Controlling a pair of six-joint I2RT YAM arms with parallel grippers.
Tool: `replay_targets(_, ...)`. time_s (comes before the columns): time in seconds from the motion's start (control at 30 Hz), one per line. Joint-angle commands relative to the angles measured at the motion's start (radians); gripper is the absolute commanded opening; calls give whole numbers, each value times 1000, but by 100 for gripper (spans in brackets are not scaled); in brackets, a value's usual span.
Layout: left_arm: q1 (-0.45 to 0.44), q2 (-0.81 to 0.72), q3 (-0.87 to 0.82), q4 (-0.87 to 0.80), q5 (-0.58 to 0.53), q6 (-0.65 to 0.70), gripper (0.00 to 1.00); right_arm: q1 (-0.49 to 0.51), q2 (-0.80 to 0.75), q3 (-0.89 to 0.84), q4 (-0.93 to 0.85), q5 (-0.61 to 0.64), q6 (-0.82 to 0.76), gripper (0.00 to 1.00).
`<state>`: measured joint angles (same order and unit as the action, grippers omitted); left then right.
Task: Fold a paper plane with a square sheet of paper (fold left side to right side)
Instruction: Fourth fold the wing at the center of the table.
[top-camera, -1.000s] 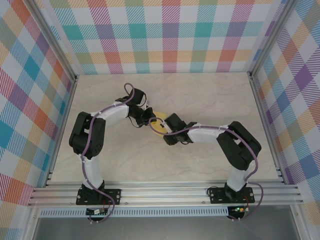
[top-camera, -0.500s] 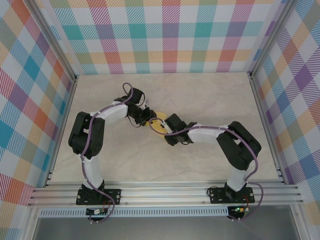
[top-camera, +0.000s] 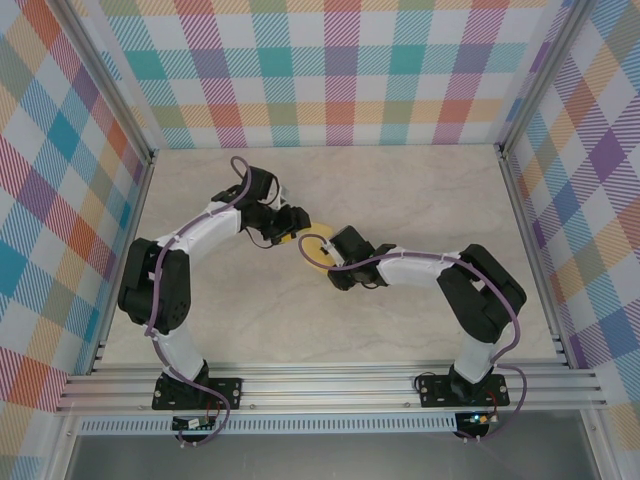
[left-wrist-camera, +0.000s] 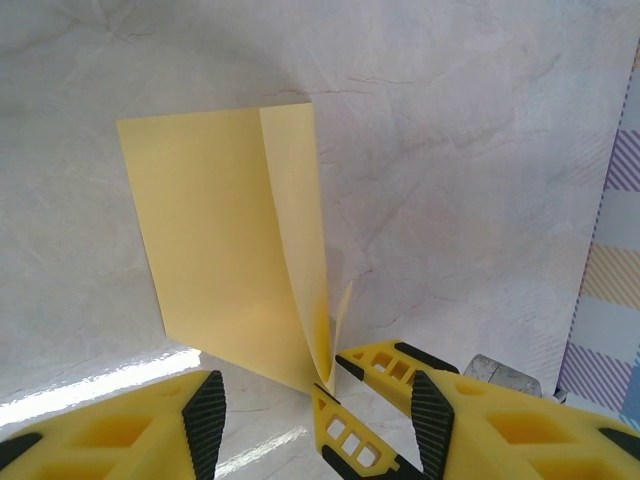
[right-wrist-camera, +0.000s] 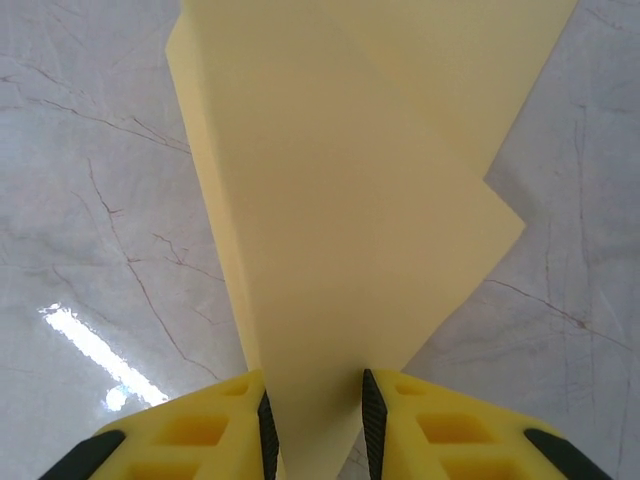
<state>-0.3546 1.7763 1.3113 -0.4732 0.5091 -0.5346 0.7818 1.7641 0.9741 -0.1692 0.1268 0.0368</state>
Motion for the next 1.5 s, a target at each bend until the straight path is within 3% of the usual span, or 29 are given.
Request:
replay_targets(0.0, 11, -34, -25, -32, -13, 15, 55, 5, -25, -6, -8, -22, 3, 28)
replay_targets(0.9, 3, -92, -226, 79, 65, 25, 52, -41, 2, -9, 20, -132, 50, 13)
replay_targets(1.1, -18, -59, -218, 117, 89, 19, 50, -58, 0, -6, 22, -159, 51, 7)
replay_targets(1.47, -68, 67, -126, 134, 109, 16, 45, -76, 8, -14, 29, -196, 62, 6)
